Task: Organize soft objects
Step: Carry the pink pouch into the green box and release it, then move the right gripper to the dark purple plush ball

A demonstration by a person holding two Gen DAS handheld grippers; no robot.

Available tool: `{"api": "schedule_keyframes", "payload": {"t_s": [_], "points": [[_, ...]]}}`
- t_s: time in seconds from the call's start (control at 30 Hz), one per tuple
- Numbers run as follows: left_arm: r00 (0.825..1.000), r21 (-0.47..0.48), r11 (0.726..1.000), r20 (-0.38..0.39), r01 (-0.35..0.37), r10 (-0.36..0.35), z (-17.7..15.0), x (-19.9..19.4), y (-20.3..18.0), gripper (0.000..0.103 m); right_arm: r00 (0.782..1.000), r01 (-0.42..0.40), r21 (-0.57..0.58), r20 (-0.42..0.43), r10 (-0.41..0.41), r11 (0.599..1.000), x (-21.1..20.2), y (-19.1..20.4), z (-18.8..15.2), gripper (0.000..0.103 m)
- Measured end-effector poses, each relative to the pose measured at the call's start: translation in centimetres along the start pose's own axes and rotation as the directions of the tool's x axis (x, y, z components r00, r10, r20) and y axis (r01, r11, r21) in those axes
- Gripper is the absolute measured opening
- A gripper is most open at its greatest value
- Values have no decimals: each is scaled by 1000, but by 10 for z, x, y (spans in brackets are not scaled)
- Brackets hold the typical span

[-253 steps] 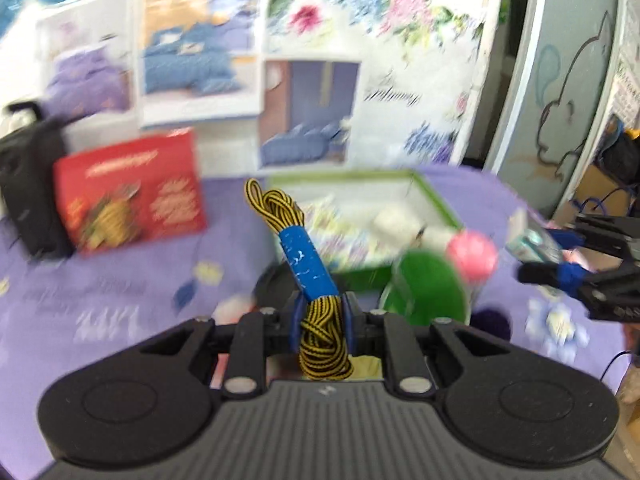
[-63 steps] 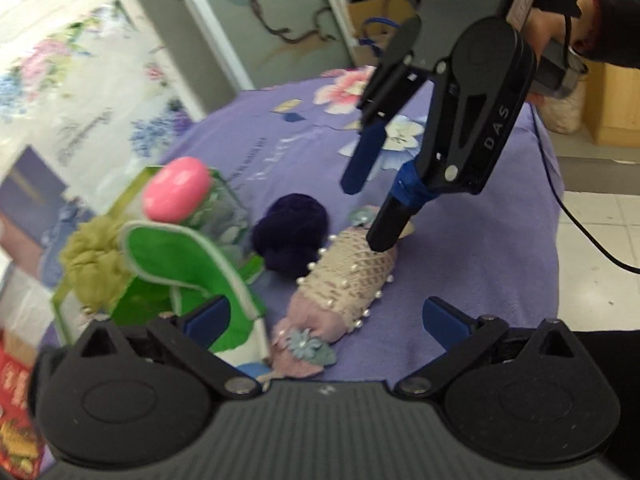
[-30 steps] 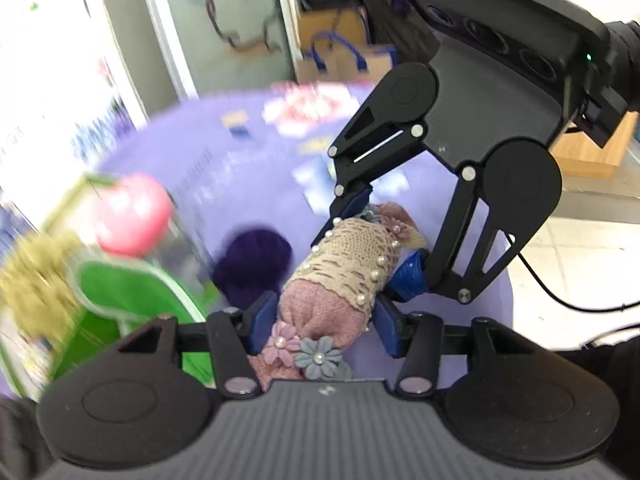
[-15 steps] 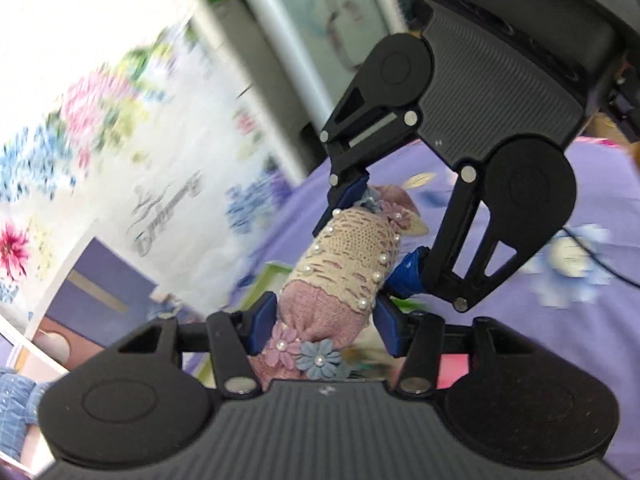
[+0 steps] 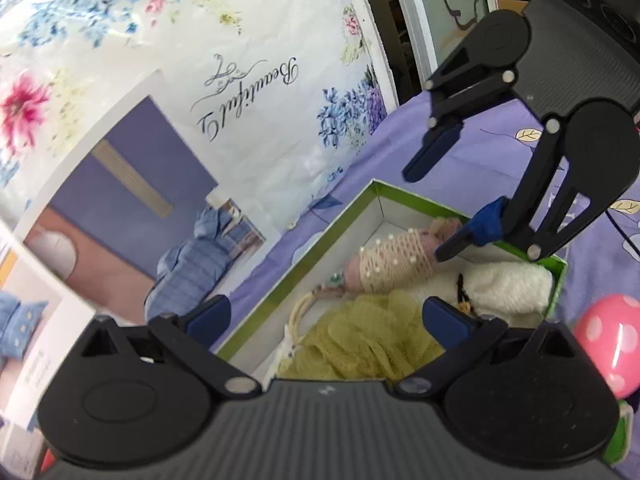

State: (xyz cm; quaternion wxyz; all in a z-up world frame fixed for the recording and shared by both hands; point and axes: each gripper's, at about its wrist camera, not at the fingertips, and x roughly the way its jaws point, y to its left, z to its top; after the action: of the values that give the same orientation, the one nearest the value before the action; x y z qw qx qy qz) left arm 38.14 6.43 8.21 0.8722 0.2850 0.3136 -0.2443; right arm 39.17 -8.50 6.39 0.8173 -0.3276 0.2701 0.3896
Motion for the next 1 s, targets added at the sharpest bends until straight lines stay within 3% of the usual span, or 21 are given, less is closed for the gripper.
{"api": "schedule_keyframes", "payload": {"t_s": [0.23, 0.43, 0.53, 0.67, 0.8, 0.9, 1.0], "points": [[997, -9, 1000, 76, -21, 22, -11, -74, -21, 102, 999, 40, -56, -25, -41, 998, -54, 38, 1, 41], [986, -72, 996, 155, -58, 68, -30, -157, -49, 102, 995, 94, -18, 47, -93, 995, -132, 80, 2, 42], [979, -121, 988, 166, -100, 120, -45, -187, -69, 102, 988, 105, 60, 104, -111, 993, -160, 109, -11, 42], [975, -159, 975, 136, -154, 176, -74, -210, -106, 102, 987, 65, 256, 126, -100, 965, -165, 150, -46, 43], [980, -237, 958, 75, -162, 184, -119, -206, -147, 102, 988, -4, 450, 140, -67, 893, -143, 201, -96, 43], [986, -339, 927, -11, -160, 166, -152, -188, -170, 102, 988, -12, 522, 136, -69, 853, -125, 244, -128, 43], [989, -454, 879, -64, -147, 132, -181, -171, -186, 102, 984, 13, 591, 134, -114, 806, -119, 277, -153, 43]]}}
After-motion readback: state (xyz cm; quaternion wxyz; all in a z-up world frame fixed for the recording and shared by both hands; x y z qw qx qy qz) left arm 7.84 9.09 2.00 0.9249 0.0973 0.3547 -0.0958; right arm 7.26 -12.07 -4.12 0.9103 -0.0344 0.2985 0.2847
